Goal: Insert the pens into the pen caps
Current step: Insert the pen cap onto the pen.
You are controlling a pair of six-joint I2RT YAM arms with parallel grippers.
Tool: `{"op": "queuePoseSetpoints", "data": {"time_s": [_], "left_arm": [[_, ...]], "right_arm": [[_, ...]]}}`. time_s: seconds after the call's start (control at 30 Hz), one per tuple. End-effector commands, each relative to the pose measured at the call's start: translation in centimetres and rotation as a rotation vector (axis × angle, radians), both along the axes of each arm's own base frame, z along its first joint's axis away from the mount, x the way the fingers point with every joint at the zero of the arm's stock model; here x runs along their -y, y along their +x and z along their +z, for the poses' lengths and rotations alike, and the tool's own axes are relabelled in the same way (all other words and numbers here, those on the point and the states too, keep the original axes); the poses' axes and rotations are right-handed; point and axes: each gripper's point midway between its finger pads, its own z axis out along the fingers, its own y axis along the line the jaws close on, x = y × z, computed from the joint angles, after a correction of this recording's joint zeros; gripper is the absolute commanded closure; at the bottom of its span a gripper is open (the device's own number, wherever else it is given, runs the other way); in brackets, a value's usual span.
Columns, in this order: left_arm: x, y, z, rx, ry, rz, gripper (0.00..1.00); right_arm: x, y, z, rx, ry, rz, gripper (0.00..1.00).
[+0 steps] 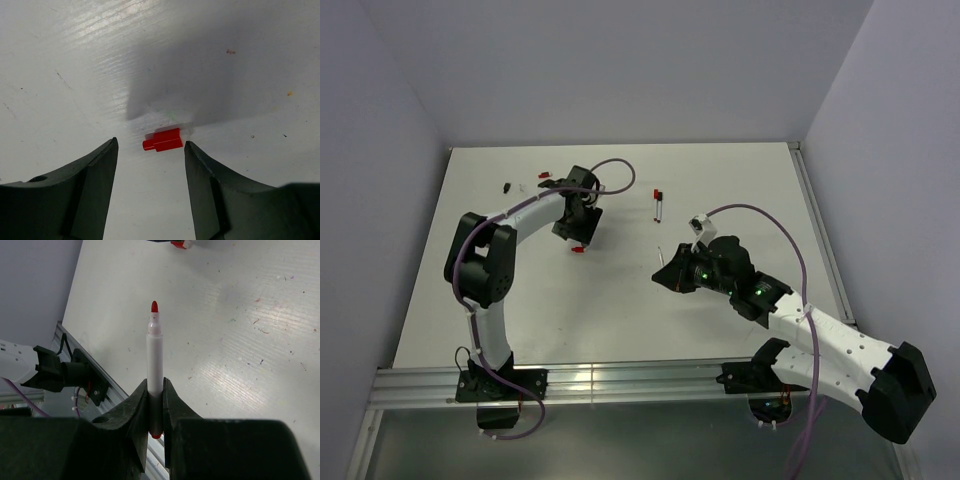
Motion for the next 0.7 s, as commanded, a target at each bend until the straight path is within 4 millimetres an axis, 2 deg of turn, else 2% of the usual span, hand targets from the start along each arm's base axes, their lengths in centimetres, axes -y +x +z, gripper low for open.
{"op": "queuePoseSetpoints", "data": {"time_s": [0.0, 0.67], "left_arm": [[0.73, 0.82, 0.79, 0.015, -0.032, -0.021, 0.4], [0.86, 0.45, -0.12, -0.023, -0.034, -0.029, 0.41]], "right_arm": [[0.13, 0.56, 1.89, 0.046, 0.03, -0.02, 1.0], [0.29, 0.49, 1.36, 0.036, 0.02, -0.024, 1.0]]}}
